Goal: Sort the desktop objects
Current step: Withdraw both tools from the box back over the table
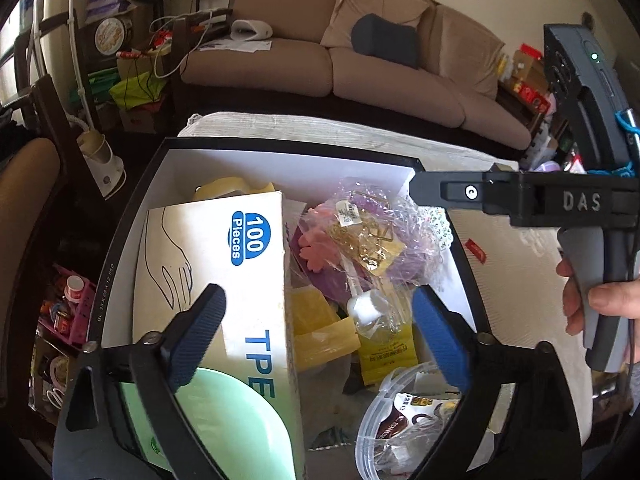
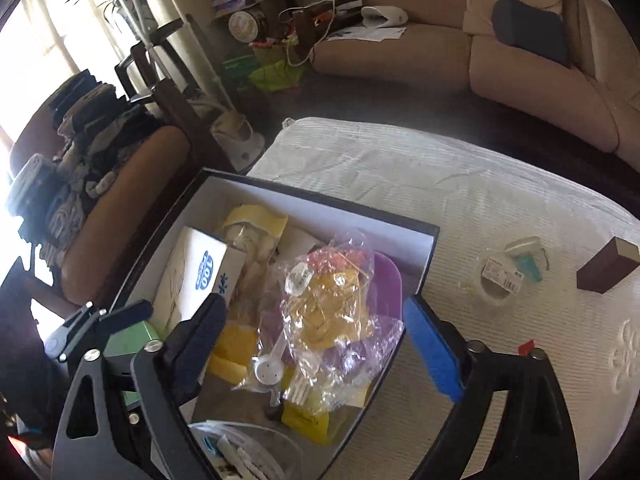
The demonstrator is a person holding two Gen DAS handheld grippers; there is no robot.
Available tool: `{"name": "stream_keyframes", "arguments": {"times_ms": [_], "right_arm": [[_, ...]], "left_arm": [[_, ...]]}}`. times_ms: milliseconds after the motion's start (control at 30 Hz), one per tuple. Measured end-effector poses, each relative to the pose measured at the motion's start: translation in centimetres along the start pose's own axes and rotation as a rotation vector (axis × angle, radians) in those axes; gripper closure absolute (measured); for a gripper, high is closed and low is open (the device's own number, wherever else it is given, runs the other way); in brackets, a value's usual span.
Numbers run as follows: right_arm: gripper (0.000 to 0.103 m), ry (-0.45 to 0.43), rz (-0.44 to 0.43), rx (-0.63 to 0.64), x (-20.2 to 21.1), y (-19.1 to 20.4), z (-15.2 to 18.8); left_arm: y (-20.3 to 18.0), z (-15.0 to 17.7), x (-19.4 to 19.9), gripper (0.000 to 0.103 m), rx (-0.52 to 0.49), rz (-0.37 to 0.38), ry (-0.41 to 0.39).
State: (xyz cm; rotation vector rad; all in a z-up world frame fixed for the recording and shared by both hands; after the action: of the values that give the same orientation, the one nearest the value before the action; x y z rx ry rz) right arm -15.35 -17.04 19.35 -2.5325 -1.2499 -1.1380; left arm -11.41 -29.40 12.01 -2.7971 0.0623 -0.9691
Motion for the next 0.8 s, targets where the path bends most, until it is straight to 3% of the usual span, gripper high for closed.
{"name": "stream_keyframes", "arguments": {"times_ms": [333,533,700,800], "right_arm": [[0.0,-0.009,0.008,0.032,3.4,1.3,3.2],[0.0,-0.04,0.054,0.086,7.1,1.7,5.2],[0.0,-0.053,0.088,0.136,11.2,0.1,8.4],[0.0,-0.057,0.098,0.115,13.8,-2.4,11.0]], "left_arm": [[-2.6,1.0,3.5,0.0,-0.078,-0.066,-0.013],[-4.1,1.3,6.4,0.0,-0.039,-0.059,-0.039],[-6.2,2.5,8.4,0.0,-0.035,-0.077,-0.051],[-8.5,3.6,9.0,0.0,-0.035,-0.04,-0.059]]}}
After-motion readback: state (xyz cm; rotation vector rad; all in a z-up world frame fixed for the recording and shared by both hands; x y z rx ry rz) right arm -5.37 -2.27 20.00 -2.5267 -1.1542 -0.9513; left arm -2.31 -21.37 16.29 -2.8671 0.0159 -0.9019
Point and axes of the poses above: each gripper's, at about its wrist camera, not at the fingertips, and x roughly against the way its jaws point, y to its left, z to its underside, the point moved 1 cm from there along -x, roughly the way its jaws point, and after that the axes turned 14 degrees about -y, right-handed, at the moved point
